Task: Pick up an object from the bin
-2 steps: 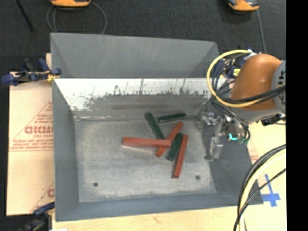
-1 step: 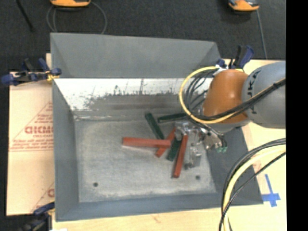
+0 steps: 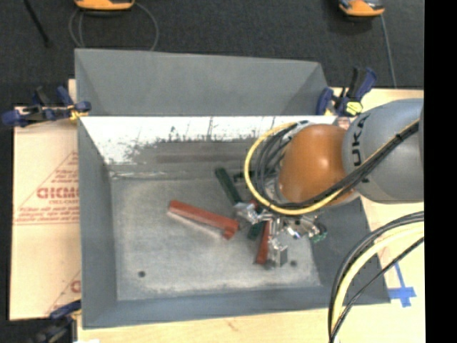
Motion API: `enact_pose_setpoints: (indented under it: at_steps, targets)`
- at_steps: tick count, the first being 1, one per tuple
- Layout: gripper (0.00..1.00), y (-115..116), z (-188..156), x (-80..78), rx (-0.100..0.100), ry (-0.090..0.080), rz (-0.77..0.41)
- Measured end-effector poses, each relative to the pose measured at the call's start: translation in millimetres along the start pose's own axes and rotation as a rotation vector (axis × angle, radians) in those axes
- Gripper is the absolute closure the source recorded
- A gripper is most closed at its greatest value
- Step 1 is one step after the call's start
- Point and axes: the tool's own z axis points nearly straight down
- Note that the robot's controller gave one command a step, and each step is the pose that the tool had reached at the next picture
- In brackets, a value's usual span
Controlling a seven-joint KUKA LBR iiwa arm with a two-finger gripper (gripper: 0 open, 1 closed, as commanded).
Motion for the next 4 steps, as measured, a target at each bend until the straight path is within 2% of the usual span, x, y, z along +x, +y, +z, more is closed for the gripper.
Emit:
enact_pose_setpoints:
  at_steps: [1, 2, 3, 4]
  targets:
    - [0.0, -44, 0, 28.4, 0.001, 0.0, -0.232]
    - [1.0, -44, -2, 25.6, 0.003, -0.006, -0.235]
    - [1.0, -65, -131, 90.6, 0.003, 0.003, -0.166]
    - [0.0, -63, -126, 89.3, -0.004, 0.005, -0.168]
